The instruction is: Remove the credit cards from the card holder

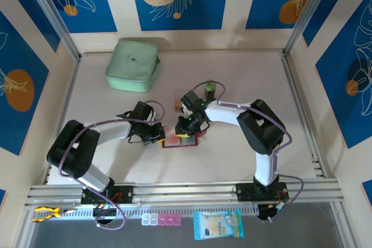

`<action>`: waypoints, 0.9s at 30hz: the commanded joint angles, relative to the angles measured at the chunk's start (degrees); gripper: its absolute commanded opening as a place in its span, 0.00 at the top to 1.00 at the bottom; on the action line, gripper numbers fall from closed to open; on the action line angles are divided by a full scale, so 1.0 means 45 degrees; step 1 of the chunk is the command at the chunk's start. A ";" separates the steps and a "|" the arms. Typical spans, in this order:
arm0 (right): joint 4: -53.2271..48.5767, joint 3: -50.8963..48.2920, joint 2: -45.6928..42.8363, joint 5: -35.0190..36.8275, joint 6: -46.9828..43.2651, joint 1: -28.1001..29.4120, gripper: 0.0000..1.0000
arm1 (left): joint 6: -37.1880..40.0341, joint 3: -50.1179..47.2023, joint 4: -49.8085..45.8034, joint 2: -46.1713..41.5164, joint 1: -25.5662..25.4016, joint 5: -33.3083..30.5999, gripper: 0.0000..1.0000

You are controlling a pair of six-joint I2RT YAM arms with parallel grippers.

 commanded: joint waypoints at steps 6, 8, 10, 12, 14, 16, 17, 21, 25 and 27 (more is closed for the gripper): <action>0.0669 -0.0262 -0.0681 -0.0571 0.0312 -0.0088 0.78 | 0.0318 0.0161 -0.0301 0.0250 0.0133 0.0037 0.95; 0.0769 -0.0243 -0.0547 -0.0731 0.0322 -0.0100 0.78 | 0.0310 0.0147 -0.0295 0.0232 0.0125 0.0045 0.95; 0.0734 -0.0215 -0.0350 -0.0755 0.0322 -0.0120 0.78 | 0.0297 0.0161 -0.0286 0.0220 0.0136 0.0036 0.95; 0.0731 -0.0208 -0.0141 -0.0813 0.0341 -0.0149 0.79 | 0.0289 0.0148 -0.0302 0.0249 0.0140 0.0047 0.95; 0.0743 -0.0235 0.0039 -0.0834 0.0353 -0.0168 0.78 | 0.0299 0.0142 -0.0290 0.0229 0.0138 0.0063 0.95; 0.0771 -0.0272 0.0136 -0.0806 0.0360 -0.0165 0.78 | 0.0280 0.0125 -0.0284 0.0157 0.0141 0.0036 0.95; 0.0742 -0.0292 0.0201 -0.0780 0.0342 -0.0166 0.78 | 0.0279 0.0124 -0.0299 0.0118 0.0140 0.0040 0.95; 0.0690 -0.0347 0.0344 -0.0716 0.0351 -0.0178 0.79 | 0.0279 0.0161 -0.0335 0.0032 0.0138 0.0047 0.95; 0.0810 -0.0343 0.0425 -0.0831 0.0361 -0.0131 0.79 | 0.0279 0.0161 -0.0337 0.0034 0.0139 0.0056 0.95; 0.0810 -0.0312 0.0476 -0.0883 0.0344 -0.0134 0.79 | 0.0266 0.0161 -0.0313 0.0029 0.0138 0.0060 0.95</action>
